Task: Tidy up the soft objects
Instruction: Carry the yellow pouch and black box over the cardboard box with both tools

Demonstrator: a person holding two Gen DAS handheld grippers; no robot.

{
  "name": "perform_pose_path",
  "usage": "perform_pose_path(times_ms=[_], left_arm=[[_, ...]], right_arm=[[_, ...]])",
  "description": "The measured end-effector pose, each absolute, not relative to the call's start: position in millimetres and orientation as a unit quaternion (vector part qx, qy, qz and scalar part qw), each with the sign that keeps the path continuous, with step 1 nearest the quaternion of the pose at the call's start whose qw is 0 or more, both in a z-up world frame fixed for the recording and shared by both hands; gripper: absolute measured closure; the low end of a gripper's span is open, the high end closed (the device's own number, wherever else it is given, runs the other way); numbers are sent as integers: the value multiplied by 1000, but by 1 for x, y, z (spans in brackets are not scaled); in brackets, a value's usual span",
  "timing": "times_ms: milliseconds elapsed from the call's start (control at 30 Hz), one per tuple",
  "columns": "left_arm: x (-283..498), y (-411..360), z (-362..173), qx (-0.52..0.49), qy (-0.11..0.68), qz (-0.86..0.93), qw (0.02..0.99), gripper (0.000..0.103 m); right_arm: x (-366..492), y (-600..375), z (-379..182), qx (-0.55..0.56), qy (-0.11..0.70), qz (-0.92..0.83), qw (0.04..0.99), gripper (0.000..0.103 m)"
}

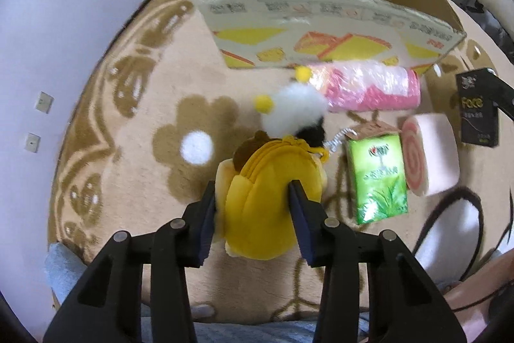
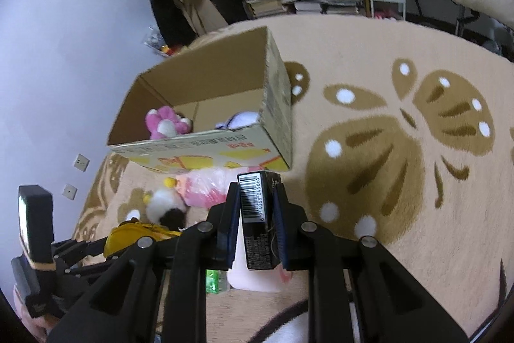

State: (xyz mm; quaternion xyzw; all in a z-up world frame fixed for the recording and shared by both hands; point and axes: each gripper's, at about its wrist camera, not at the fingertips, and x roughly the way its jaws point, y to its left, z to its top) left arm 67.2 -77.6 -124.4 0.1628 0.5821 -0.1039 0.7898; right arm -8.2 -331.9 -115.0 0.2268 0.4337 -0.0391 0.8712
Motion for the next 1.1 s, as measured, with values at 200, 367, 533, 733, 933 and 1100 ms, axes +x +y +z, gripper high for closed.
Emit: perform_pose_path(times_ms=[200, 367, 533, 733, 933, 1100], left_arm=[[64, -73, -89, 159, 508, -94, 841, 62], [62, -72, -57, 146, 454, -94, 874, 62], [66, -67, -38, 125, 437, -107, 884, 62], [68, -65, -19, 113, 418, -113, 895, 62], [78, -68, -1, 104, 388, -120, 908, 62], [96, -76, 11, 103, 358, -126, 919, 61]], right_arm=[[-18, -323, -93, 215, 398, -23, 891, 82], [-24, -317, -73, 207, 361, -10, 909, 82], [-25, -314, -61, 202, 335, 0, 920, 82], [-23, -312, -56, 200, 321, 4, 926, 82], [-17, -314, -49, 196, 306, 8, 932, 82], [-5, -314, -44, 191, 288, 15, 938, 82]])
